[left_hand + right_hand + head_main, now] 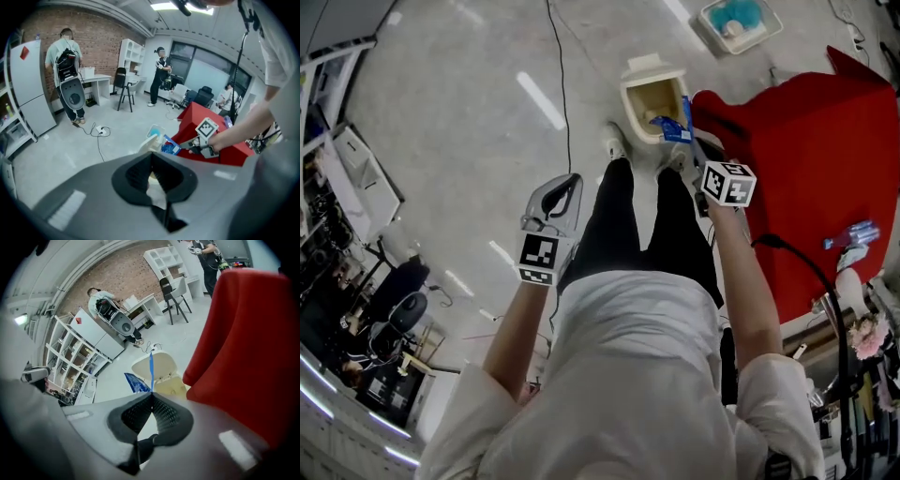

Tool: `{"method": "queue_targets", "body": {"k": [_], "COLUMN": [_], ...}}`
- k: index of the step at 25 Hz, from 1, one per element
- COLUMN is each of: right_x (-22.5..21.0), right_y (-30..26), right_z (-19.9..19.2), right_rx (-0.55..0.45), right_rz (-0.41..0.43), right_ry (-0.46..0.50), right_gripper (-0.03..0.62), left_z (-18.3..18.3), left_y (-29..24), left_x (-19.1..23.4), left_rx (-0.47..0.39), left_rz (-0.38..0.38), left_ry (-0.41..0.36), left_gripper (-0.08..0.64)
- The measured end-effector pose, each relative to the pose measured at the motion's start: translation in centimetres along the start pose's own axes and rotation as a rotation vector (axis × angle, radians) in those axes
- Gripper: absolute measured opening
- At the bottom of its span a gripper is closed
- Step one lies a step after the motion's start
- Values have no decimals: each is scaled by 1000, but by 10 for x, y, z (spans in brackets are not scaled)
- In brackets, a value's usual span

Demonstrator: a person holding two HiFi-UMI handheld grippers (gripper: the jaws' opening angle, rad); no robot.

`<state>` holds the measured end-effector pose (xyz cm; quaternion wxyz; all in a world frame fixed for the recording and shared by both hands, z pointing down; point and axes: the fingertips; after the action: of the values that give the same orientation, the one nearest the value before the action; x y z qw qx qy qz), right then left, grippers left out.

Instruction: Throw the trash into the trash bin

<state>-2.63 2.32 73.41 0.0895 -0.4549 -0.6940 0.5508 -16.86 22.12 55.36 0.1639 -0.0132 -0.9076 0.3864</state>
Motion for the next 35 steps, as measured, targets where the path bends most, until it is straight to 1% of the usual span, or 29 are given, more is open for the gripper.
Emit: {"method": "queue_targets", "body": {"k": [5,11,14,17,20,21,22,23,24,27,35], "right_x": [-10,-24,-33,-36,-37,-38,-39,-40,-41,-40,-26], "right_y": [-41,-85,-106,-115,-109,-112,-119,-129,-138,-148,-126], "right_z": [-14,-26,-35,-44,-54,-55,-56,-56,-56,-57,-52], "right_rx": [9,13,16,16,1,0,2,7,13,21,11], "right_rz": [-13,-30,-40,-42,-59,-62,-59,-51,-43,-32,-18], "right_ry": [-30,-68,-91,-103,-105,-106,-108,-111,-113,-112,-76], "right_gripper": [2,2,2,2,4,9,44,100,135,137,137], "left_z": [-23,-37,-43,-52,-60,-64,-67,-70,-72,-74,-64], "left_y": [-31,-66,-81,-88,-85,-87,-92,-99,-106,-116,-111], "left_x": [10,28,33,30,17,16,18,22,26,31,27], "left_rx": [34,63,69,81,90,94,99,103,106,106,87], "left_rz": [-23,-47,-56,-67,-83,-87,-90,-92,-94,-101,-100], "left_ry": [9,-36,-42,-41,-33,-30,-27,-25,-23,-23,-22], "left_gripper": [3,3,3,4,3,4,3,3,3,3,4]}}
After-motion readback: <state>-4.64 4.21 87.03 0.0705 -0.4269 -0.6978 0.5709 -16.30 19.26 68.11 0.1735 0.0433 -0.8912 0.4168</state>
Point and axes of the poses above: the fingertips, and each gripper's own axes: y backward along the fingers, x to its left, z out of its top, and after that the axes turned 7 degrees about -z, right-handed
